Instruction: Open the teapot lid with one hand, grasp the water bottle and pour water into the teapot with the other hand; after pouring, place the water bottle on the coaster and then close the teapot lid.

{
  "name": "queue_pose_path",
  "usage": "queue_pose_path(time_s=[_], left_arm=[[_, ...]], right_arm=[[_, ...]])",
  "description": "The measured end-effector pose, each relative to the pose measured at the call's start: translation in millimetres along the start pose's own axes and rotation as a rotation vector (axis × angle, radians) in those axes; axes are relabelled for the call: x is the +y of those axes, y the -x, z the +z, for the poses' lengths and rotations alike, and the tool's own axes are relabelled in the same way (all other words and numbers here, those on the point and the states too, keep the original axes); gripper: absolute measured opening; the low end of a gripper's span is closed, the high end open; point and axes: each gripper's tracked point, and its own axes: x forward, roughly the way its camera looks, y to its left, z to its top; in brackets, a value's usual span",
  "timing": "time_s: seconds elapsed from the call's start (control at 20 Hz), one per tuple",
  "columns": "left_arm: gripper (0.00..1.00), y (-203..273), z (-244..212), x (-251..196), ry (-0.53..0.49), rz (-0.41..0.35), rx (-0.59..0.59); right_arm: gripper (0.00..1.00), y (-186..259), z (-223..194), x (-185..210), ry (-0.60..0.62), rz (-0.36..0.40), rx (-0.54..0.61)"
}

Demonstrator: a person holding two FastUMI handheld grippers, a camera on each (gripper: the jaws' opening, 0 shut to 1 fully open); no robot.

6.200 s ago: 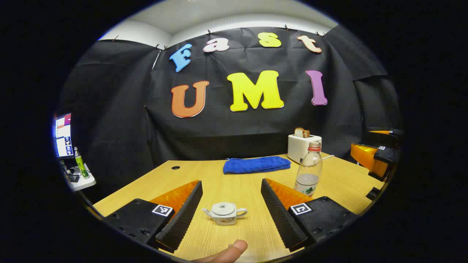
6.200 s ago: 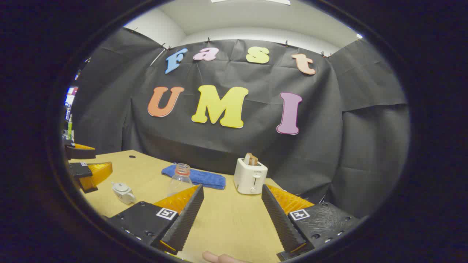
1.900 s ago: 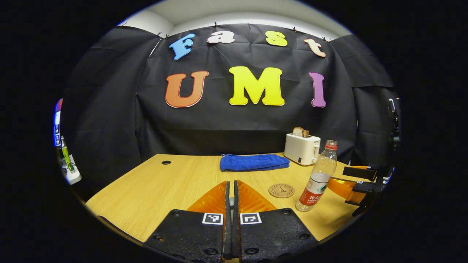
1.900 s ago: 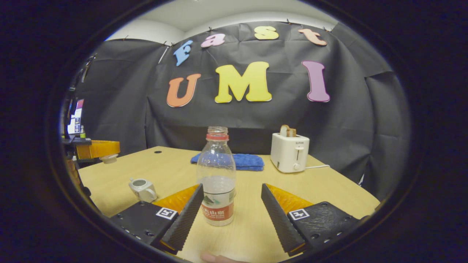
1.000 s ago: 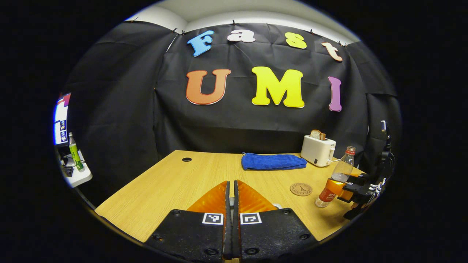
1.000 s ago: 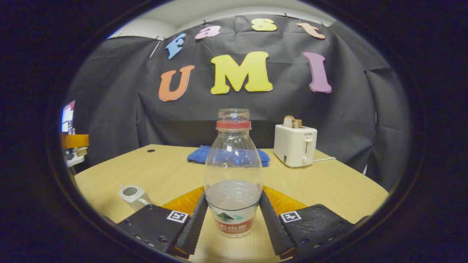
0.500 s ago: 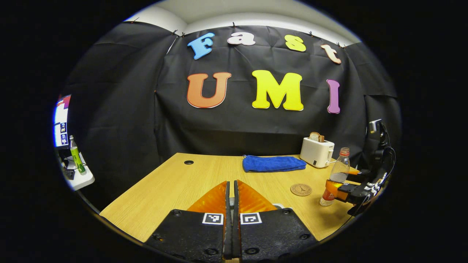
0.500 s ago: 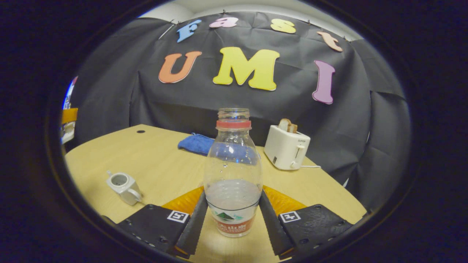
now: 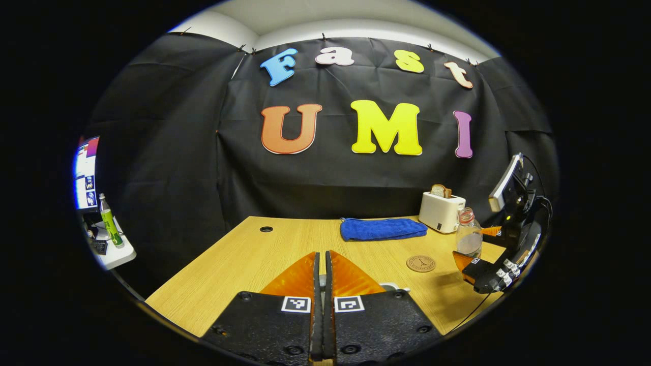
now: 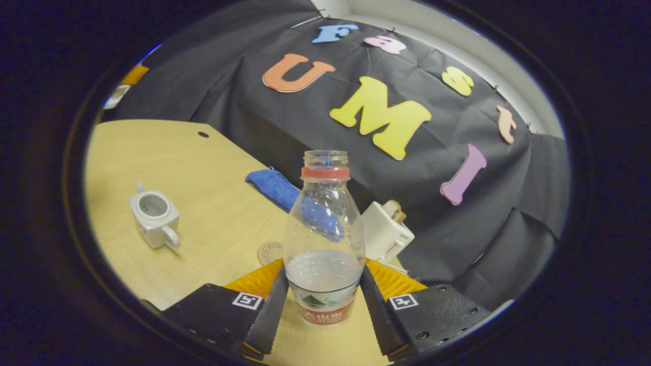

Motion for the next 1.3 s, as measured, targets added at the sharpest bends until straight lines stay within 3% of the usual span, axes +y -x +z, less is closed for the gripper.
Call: queue_pose_path(time_s=[0.15,0.5,0.75,1.3], left_arm=[[0.03,3.2,4.8,3.6,-0.003,0.006,-0.011],[0.03,9.2,10.2,12.4,0.022,0.018,-0.022],[0.03,8.4,6.0,20.0,0.019,0.030,-0.009],[0.03,9.2,5.1,17.1,-0.003,0.021,-0.005]], right_arm=[[0.75,2.8,10.9,9.0,0.181,-0.042,-0.034],[0.77,0.7,16.8,36.8,0.427,-0.067,-0.020],[0.75,-4.5,20.4,46.6,0.703,-0.132,-0.061],[0.75,-7.5,32.9,59.4,0.959,-0.164,-0.099]])
